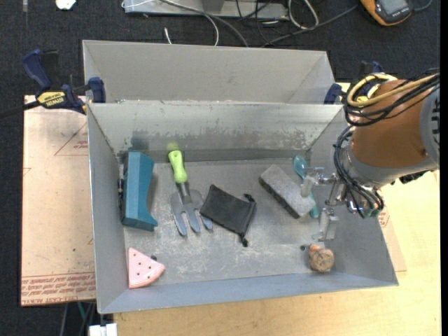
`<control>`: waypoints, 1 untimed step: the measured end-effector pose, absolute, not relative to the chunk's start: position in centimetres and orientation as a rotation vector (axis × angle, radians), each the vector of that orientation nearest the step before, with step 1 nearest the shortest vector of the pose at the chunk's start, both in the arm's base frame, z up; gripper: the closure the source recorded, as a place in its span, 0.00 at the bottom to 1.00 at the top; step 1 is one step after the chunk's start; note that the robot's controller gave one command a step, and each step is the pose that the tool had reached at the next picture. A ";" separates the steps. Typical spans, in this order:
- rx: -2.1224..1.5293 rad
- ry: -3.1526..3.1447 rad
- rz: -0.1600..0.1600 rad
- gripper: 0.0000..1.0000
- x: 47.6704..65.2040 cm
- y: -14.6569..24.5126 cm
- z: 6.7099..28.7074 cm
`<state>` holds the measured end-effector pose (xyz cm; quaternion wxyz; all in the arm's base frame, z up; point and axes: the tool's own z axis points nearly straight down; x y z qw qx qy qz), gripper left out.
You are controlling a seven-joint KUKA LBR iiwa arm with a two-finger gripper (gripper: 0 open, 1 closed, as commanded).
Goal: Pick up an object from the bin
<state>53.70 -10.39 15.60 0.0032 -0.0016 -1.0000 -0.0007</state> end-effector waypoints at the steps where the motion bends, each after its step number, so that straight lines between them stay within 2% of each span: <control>1: -0.002 -3.141 -0.001 0.00 53.8 -10.4 16.0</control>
Offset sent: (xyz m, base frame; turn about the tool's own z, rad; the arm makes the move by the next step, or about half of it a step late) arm 0.0298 0.0086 -0.0227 -0.2213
